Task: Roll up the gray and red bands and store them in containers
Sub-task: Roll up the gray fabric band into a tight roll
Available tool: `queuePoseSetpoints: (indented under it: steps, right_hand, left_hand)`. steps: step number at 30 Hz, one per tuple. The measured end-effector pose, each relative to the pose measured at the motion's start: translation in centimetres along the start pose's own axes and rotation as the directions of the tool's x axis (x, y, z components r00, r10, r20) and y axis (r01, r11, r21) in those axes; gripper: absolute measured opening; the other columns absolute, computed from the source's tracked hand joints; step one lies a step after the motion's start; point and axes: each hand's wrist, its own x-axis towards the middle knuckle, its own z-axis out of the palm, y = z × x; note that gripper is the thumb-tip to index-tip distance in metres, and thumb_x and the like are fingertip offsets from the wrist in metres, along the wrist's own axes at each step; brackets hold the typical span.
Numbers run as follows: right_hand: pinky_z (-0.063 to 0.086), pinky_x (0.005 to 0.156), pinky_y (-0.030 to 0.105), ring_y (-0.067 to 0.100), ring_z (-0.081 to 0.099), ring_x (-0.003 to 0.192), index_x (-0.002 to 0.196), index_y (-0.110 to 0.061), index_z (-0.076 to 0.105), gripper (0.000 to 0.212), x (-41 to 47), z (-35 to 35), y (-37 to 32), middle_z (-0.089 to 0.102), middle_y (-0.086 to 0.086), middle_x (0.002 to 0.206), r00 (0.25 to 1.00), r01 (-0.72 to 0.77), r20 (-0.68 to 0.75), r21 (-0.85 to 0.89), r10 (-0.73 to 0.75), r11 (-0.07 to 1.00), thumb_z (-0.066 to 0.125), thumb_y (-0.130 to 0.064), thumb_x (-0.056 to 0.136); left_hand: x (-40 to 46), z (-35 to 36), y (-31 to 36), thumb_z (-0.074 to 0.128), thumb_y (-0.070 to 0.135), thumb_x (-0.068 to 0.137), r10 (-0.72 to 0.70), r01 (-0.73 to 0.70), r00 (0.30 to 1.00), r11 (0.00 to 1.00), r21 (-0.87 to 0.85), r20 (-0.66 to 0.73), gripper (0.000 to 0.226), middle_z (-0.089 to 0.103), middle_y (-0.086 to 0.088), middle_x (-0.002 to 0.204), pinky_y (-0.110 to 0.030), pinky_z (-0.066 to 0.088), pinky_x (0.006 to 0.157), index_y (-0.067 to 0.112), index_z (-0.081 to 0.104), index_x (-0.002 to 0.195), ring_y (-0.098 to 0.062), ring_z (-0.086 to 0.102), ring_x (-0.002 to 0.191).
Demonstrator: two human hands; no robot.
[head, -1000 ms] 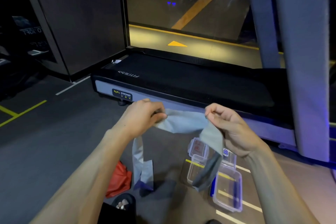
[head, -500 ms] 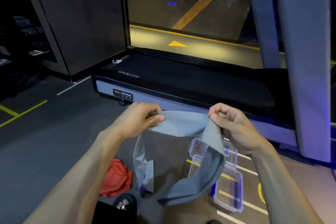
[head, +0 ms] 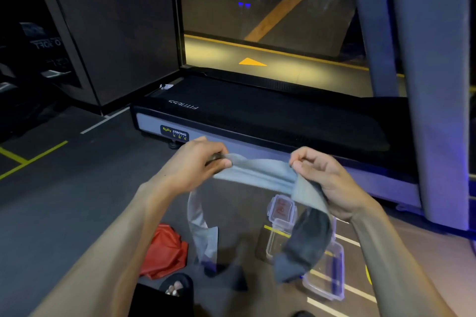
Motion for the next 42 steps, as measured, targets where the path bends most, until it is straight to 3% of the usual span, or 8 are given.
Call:
queuePoseSetpoints:
  steps: [8, 15, 18, 21, 30, 34, 37, 42]
  right_hand:
    - [0.043, 0.066, 0.026, 0.022, 0.052, 0.072, 0.096, -0.013, 0.066, 0.007, -0.2, -1.2, 0.6, 0.060, 0.007, 0.079, 0.991, 0.058, -0.087, -0.395, -0.100, 0.917, 0.063, -0.017, 0.100]
    - [0.045, 0.071, 0.027, 0.015, 0.055, 0.075, 0.096, -0.011, 0.066, 0.006, -0.5, -1.1, 0.1, 0.060, 0.017, 0.081, 0.989, 0.071, -0.075, -0.497, -0.125, 0.865, 0.063, -0.015, 0.100]
    - [0.044, 0.051, 0.021, 0.017, 0.050, 0.057, 0.093, -0.008, 0.062, 0.007, -0.5, -0.4, 0.1, 0.057, 0.005, 0.071, 0.986, 0.059, -0.138, -0.208, -0.089, 0.976, 0.063, -0.015, 0.096]
    - [0.049, 0.054, 0.017, 0.008, 0.054, 0.058, 0.097, -0.007, 0.058, 0.005, -0.7, 0.5, -0.3, 0.055, 0.005, 0.071, 0.993, 0.046, -0.116, 0.121, -0.032, 0.992, 0.059, -0.011, 0.094]
    - [0.053, 0.056, 0.021, 0.011, 0.058, 0.064, 0.095, -0.012, 0.058, 0.002, -0.4, 0.9, -0.2, 0.056, 0.005, 0.079, 0.997, 0.063, -0.061, 0.281, -0.047, 0.958, 0.060, -0.012, 0.096]
    - [0.039, 0.049, 0.017, 0.007, 0.047, 0.055, 0.093, -0.015, 0.060, 0.006, -0.8, 0.2, -0.4, 0.051, 0.000, 0.067, 0.997, 0.067, -0.045, 0.051, -0.065, 0.996, 0.063, -0.018, 0.098]
    - [0.042, 0.060, 0.020, 0.013, 0.046, 0.066, 0.093, -0.016, 0.062, 0.008, -1.1, -1.0, -0.1, 0.051, 0.004, 0.074, 0.997, 0.078, 0.017, -0.206, -0.076, 0.975, 0.062, -0.022, 0.100]
    - [0.048, 0.101, 0.031, 0.019, 0.063, 0.118, 0.097, -0.020, 0.063, 0.008, -1.3, -1.5, 0.7, 0.065, -0.001, 0.131, 0.993, 0.062, 0.119, -0.389, -0.017, 0.919, 0.059, -0.026, 0.100]
  left_hand:
    - [-0.4, -0.3, 0.0, 0.069, 0.035, 0.095, -0.062, 0.064, 0.998, 0.994, -0.094, 0.029, 0.007, 0.064, 0.007, 0.083, -0.032, 0.051, 0.080, 0.031, 0.068, 0.090, -0.006, 0.059, 0.083]
    - [-0.6, -0.4, -0.2, 0.072, 0.030, 0.094, -0.096, 0.113, 0.991, 0.971, -0.210, 0.090, 0.014, 0.066, 0.009, 0.068, -0.026, 0.054, 0.067, 0.030, 0.065, 0.082, -0.002, 0.061, 0.063]
    - [-0.6, -0.4, -0.4, 0.072, 0.030, 0.094, -0.102, 0.122, 0.989, 0.972, -0.201, 0.108, 0.015, 0.066, 0.009, 0.068, -0.019, 0.048, 0.064, 0.028, 0.065, 0.081, -0.001, 0.057, 0.062]
    - [-0.7, -0.3, -0.3, 0.072, 0.031, 0.094, -0.119, 0.139, 0.987, 0.970, -0.200, 0.106, 0.015, 0.066, 0.008, 0.071, -0.014, 0.043, 0.063, 0.027, 0.066, 0.081, 0.001, 0.056, 0.063]
    - [-0.9, -0.4, 0.1, 0.068, 0.022, 0.097, -0.146, 0.291, 0.935, 0.835, -0.466, 0.323, 0.018, 0.056, 0.004, 0.066, -0.023, 0.037, 0.055, 0.010, 0.065, 0.084, -0.012, 0.047, 0.060]
    - [-1.5, -1.1, 0.0, 0.070, 0.038, 0.092, -0.109, 0.307, 0.922, 0.790, -0.531, 0.371, 0.019, 0.066, -0.008, 0.079, -0.035, 0.038, 0.066, 0.019, 0.070, 0.087, -0.019, 0.054, 0.073]
    - [-1.8, -2.0, 0.5, 0.072, 0.036, 0.093, -0.091, 0.311, 0.920, 0.763, -0.567, 0.382, 0.019, 0.070, -0.008, 0.082, -0.030, 0.042, 0.064, 0.018, 0.072, 0.088, -0.016, 0.058, 0.074]
    - [-1.9, -3.0, 1.7, 0.070, 0.026, 0.093, 0.014, 0.267, 0.916, 0.725, -0.636, 0.400, 0.014, 0.060, -0.010, 0.074, -0.031, 0.029, 0.058, 0.016, 0.069, 0.083, -0.023, 0.043, 0.069]
